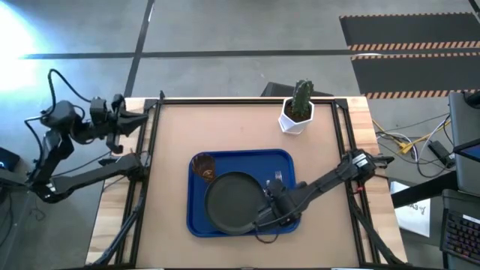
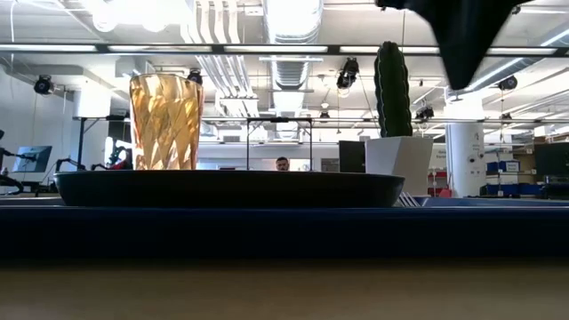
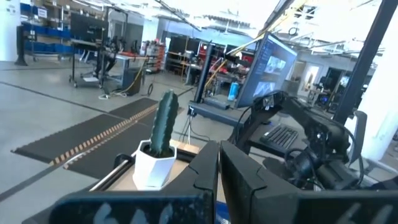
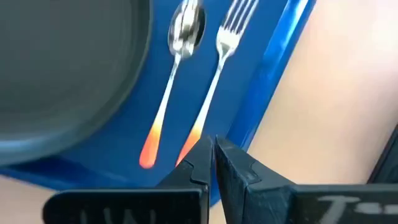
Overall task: Pick and place plate/cup/fork/spoon on tray
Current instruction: Return to Home Position
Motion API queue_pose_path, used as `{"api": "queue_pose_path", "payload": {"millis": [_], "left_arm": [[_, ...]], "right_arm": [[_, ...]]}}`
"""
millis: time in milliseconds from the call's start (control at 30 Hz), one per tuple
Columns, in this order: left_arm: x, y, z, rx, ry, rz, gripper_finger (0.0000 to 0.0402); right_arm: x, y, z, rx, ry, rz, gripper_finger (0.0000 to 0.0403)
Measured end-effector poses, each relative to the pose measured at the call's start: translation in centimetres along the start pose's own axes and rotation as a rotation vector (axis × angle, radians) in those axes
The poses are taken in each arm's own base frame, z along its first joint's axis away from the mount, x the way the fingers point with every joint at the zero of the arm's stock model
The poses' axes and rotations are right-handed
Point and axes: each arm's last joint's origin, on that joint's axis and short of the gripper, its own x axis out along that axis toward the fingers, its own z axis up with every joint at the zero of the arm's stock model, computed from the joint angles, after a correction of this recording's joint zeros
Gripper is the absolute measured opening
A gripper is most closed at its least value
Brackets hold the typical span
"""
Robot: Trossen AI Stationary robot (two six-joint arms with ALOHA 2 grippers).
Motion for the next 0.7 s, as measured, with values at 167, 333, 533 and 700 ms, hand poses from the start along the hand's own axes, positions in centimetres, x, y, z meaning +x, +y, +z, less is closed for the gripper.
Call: {"api": "queue_pose_path", "payload": {"millis": [167, 333, 533, 700], "left_arm": [[0.3, 0.1, -0.2, -0.005, 0.012, 0.002, 0.0], [1.1, 0.5, -0.4, -0.014, 0.041, 0.005, 0.0], [1.9, 0.8, -0.7, -0.006, 0.076, -0.008, 0.0], [2.6, 1.1, -0.9, -0.003, 0.1, -0.006, 0.0]], "right_arm": [[0.0, 0.0, -1.0, 0.042, -0.019, 0.047, 0.0009], [-0.2, 0.3, -0.4, 0.069, -0.13, 0.11, 0.0009], [-0.9, 2.8, 1.6, 0.005, -0.286, 0.356, 0.0009], [-1.5, 4.3, 3.7, -0.073, -0.379, 0.493, 0.0008]]}}
